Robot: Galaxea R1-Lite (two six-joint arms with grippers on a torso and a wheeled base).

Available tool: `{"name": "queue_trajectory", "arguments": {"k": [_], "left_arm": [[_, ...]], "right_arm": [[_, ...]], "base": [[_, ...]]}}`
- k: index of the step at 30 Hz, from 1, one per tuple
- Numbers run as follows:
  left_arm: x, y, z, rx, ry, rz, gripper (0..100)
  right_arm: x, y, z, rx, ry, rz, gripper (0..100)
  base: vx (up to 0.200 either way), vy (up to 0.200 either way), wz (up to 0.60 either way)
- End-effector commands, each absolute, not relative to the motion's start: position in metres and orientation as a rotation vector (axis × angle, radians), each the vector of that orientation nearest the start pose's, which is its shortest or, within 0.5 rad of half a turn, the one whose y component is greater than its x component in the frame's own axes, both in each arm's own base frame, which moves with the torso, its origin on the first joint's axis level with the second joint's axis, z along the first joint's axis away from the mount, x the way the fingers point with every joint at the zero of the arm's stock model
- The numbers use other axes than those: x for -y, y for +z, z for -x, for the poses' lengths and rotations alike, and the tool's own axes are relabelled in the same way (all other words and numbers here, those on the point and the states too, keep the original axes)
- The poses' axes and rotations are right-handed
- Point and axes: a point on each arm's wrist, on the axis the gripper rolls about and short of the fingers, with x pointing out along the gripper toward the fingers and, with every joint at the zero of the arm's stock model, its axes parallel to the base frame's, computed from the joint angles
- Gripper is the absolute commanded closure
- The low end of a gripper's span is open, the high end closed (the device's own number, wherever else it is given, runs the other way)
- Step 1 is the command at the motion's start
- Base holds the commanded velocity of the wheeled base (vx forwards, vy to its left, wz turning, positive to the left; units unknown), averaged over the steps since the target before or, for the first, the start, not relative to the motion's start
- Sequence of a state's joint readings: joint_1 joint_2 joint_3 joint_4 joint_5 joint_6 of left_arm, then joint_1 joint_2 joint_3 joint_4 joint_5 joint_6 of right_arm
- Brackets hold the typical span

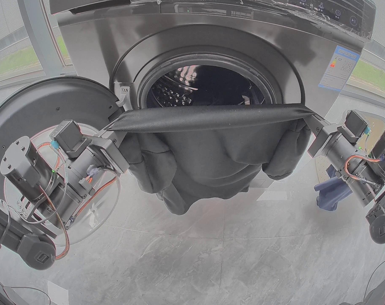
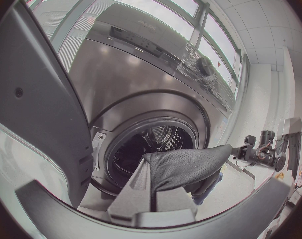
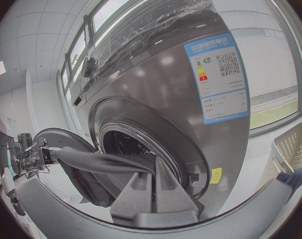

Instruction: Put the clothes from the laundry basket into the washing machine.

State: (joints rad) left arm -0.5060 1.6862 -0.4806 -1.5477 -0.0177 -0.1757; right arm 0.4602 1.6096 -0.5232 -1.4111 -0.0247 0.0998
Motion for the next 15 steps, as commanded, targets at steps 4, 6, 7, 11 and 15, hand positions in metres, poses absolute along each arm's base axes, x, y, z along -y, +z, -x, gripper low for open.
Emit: {"name": "queue_trajectory", "arguments": {"k": [4,6,7,11,15], "left_arm": [[0.153,0.186,-0.222,0.258,-0.638,0.21,100],[0.163,0.186,-0.217,0.255,-0.674,0.215,100],[0.169,0.186,-0.215,0.252,-0.693,0.22,100],[0.176,0.188,-0.211,0.259,-0.728,0.225,100],[0.183,0.196,-0.213,0.29,-0.752,0.241,100]], "right_arm": [[-0.123,0.205,-0.217,0.251,0.503,-0.175,100],[-0.129,0.198,-0.216,0.224,0.527,-0.176,100],[-0.134,0.192,-0.216,0.205,0.542,-0.174,100],[-0.147,0.178,-0.205,0.144,0.608,-0.173,100],[-0.16,0.17,-0.198,0.102,0.663,-0.19,100]], "base": [[0.0,0.0,0.0],[0.0,0.0,0.0],[0.0,0.0,0.0],[0.0,0.0,0.0],[0.0,0.0,0.0]]}}
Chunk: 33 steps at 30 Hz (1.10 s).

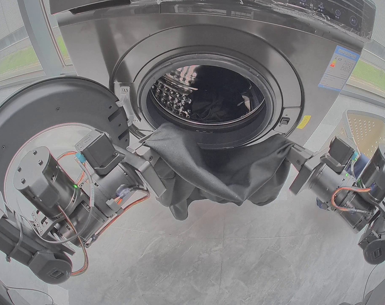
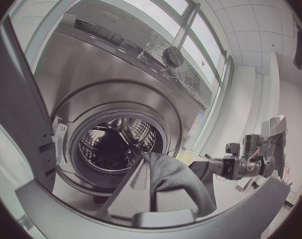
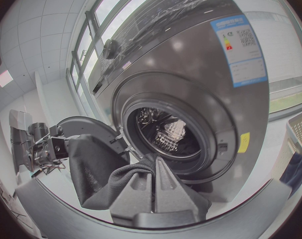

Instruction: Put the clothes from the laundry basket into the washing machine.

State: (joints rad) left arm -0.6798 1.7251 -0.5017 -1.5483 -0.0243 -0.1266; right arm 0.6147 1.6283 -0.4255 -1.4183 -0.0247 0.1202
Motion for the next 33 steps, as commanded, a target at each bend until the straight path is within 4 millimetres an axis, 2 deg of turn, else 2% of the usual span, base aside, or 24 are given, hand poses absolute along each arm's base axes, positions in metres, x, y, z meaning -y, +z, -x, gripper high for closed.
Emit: {"name": "queue_trajectory", "arguments": {"k": [1,2,3,5,7,13,17,25,33], "left_arm": [[0.187,0.196,-0.212,0.293,-0.761,0.247,100],[0.195,0.199,-0.21,0.302,-0.78,0.261,100],[0.198,0.2,-0.209,0.306,-0.79,0.266,100],[0.207,0.212,-0.21,0.347,-0.81,0.285,100],[0.212,0.22,-0.216,0.379,-0.814,0.298,100],[0.223,0.218,-0.228,0.384,-0.815,0.296,100],[0.226,0.217,-0.228,0.384,-0.82,0.297,100],[0.229,0.215,-0.227,0.384,-0.829,0.297,100],[0.228,0.214,-0.226,0.38,-0.833,0.298,100]], "right_arm": [[-0.162,0.168,-0.197,0.09,0.672,-0.194,100],[-0.165,0.165,-0.195,0.081,0.683,-0.198,100],[-0.165,0.165,-0.195,0.08,0.682,-0.2,0],[-0.168,0.156,-0.198,0.067,0.68,-0.209,0],[-0.169,0.139,-0.199,0.006,0.682,-0.185,0],[-0.18,0.093,-0.217,-0.122,0.661,-0.132,0],[-0.189,0.082,-0.221,-0.15,0.671,-0.12,0],[-0.221,0.062,-0.249,-0.134,0.688,-0.108,0],[-0.238,0.056,-0.277,-0.075,0.67,-0.125,0]], "base": [[0.0,0.0,0.0],[0.0,0.0,0.0],[0.0,0.0,0.0],[0.0,0.0,0.0],[0.0,0.0,0.0],[0.0,0.0,0.0],[0.0,0.0,0.0],[0.0,0.0,0.0],[0.0,0.0,0.0]]}}
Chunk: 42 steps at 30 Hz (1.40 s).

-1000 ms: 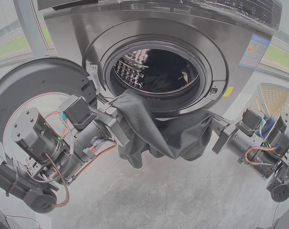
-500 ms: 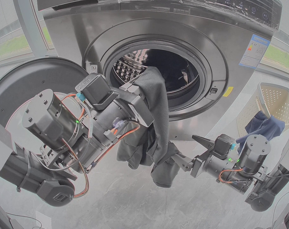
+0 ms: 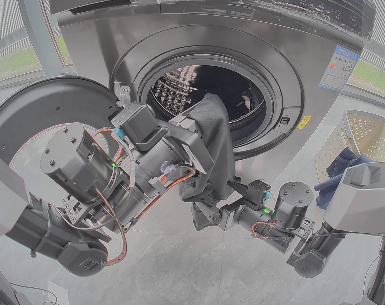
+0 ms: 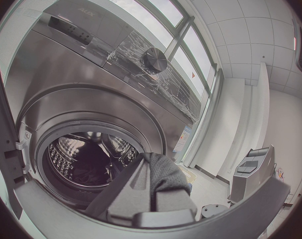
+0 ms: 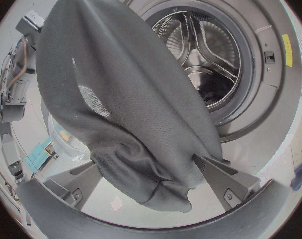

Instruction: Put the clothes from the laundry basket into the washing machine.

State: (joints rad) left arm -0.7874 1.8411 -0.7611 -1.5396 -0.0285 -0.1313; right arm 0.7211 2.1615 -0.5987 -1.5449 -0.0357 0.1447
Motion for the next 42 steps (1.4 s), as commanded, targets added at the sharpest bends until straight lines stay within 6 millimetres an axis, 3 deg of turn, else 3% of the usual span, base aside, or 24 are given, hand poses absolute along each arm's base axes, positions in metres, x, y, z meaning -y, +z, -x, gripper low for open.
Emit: {"name": "queue_trajectory", "arguments": {"k": [1,11,26,27,34,42], "left_arm": [[0.228,0.215,-0.225,0.383,-0.831,0.299,100],[0.231,0.218,-0.22,0.388,-0.838,0.306,100],[0.233,0.218,-0.216,0.382,-0.85,0.311,100],[0.233,0.218,-0.217,0.383,-0.849,0.31,100],[0.228,0.219,-0.222,0.386,-0.806,0.315,100],[0.193,0.21,-0.257,0.375,-0.592,0.285,100]], "right_arm": [[-0.239,0.057,-0.28,-0.065,0.668,-0.129,0],[-0.245,0.055,-0.321,0.028,0.611,-0.143,0],[-0.259,0.049,-0.343,0.087,0.563,-0.163,0],[-0.259,0.049,-0.343,0.087,0.561,-0.163,100],[-0.252,0.057,-0.346,0.105,0.542,-0.171,100],[-0.227,0.081,-0.34,0.12,0.502,-0.173,100]], "base": [[0.0,0.0,0.0],[0.0,0.0,0.0],[0.0,0.0,0.0],[0.0,0.0,0.0],[0.0,0.0,0.0],[0.0,0.0,0.0]]}}
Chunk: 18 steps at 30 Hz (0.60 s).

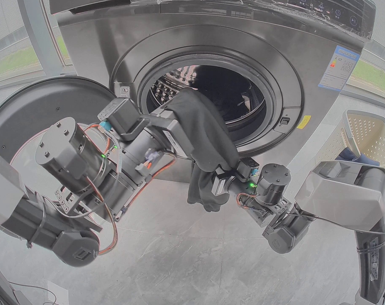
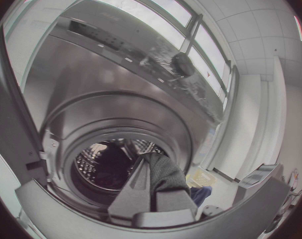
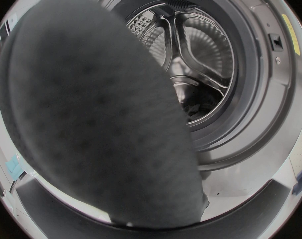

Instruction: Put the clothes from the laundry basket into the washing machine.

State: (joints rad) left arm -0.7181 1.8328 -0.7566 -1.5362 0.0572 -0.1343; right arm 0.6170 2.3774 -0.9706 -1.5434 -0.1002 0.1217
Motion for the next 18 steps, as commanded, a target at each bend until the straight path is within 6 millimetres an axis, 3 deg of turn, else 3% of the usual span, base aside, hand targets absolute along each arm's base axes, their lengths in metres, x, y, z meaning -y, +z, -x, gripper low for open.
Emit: {"name": "queue_trajectory", "arguments": {"k": [1,11,18], "left_arm": [[0.186,0.202,-0.262,0.352,-0.566,0.27,100],[0.171,0.153,-0.273,0.18,-0.501,0.204,100],[0.166,0.113,-0.28,0.05,-0.478,0.15,100]], "right_arm": [[-0.219,0.086,-0.338,0.12,0.488,-0.171,100],[-0.196,0.13,-0.317,0.189,0.467,-0.198,100],[-0.192,0.145,-0.307,0.218,0.475,-0.214,100]], "base": [[0.0,0.0,0.0],[0.0,0.0,0.0],[0.0,0.0,0.0]]}}
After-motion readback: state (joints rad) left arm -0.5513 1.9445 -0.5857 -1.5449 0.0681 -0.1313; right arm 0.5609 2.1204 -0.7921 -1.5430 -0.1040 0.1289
